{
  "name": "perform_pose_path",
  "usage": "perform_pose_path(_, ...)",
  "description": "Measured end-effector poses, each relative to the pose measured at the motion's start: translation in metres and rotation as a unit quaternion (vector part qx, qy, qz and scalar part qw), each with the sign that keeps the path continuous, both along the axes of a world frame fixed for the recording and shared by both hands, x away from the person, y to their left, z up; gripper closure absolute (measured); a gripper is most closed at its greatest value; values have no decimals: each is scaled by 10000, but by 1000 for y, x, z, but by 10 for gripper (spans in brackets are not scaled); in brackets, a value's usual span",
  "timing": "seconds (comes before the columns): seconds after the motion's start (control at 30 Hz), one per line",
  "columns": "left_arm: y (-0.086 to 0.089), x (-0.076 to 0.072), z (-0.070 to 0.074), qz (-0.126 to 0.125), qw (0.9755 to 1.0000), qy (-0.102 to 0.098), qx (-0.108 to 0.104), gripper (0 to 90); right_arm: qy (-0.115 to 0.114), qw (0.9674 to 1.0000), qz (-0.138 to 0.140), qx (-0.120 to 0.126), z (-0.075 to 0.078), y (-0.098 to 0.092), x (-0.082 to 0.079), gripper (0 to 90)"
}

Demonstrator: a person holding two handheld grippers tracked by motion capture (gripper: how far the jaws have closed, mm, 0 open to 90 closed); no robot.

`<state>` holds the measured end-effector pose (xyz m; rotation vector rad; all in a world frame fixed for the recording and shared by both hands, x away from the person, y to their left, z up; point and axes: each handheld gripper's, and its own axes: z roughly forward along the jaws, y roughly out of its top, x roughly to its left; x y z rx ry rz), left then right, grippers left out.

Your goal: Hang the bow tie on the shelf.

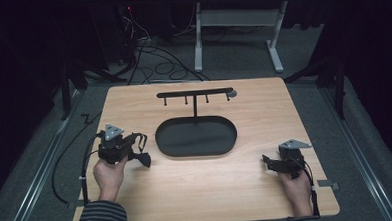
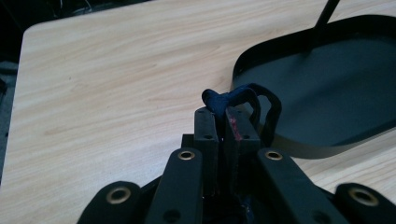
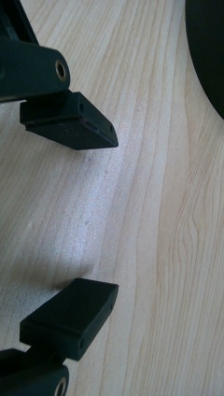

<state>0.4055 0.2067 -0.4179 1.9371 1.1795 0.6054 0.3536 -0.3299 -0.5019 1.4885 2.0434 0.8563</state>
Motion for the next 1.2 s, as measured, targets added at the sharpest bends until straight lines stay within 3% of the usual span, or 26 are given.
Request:
perform_pose_path(0.4, -15, -5, 18, -231, 9993, -278, -45, 845, 1, 10000, 0, 1, 0, 0, 0, 262)
perform_pose_path(1.2, -37, -4, 38, -555, 9973, -470, -20, 845, 1, 10000, 0, 3, 0, 0, 0, 261)
